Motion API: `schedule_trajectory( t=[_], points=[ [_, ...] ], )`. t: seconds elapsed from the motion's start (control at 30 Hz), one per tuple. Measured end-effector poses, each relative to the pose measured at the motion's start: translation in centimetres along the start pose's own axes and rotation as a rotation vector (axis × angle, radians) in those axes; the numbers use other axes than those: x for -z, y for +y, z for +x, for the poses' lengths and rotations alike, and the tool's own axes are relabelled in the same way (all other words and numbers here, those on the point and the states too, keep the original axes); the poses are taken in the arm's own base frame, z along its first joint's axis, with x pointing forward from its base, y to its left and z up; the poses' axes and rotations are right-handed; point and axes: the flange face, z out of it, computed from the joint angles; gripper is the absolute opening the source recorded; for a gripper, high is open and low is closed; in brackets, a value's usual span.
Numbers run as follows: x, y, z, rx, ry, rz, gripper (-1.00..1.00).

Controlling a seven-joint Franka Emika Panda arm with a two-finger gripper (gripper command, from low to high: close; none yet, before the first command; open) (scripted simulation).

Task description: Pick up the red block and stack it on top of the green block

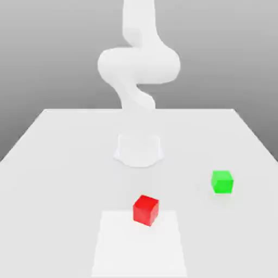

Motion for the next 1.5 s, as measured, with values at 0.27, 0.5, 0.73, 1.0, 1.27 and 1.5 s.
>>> schedule_trajectory(
  t=[0.27,0.5,0.73,1.0,1.27,1.5],
  points=[
    [-17.7,7.2,-7.1,-0.180,-0.187,-0.231,0.00],
    [-27.9,18.2,-17.8,-0.331,-0.308,-0.501,0.00],
    [-34.5,26.2,-25.0,-0.397,-0.351,-0.635,0.00],
    [-35.8,27.2,-26.0,-0.398,-0.351,-0.636,-1.00],
    [-31.9,24.5,-23.7,-0.397,-0.351,-0.637,-1.00],
    [-27.8,17.6,-32.0,-0.359,-0.376,-0.624,-1.00]
  ],
)
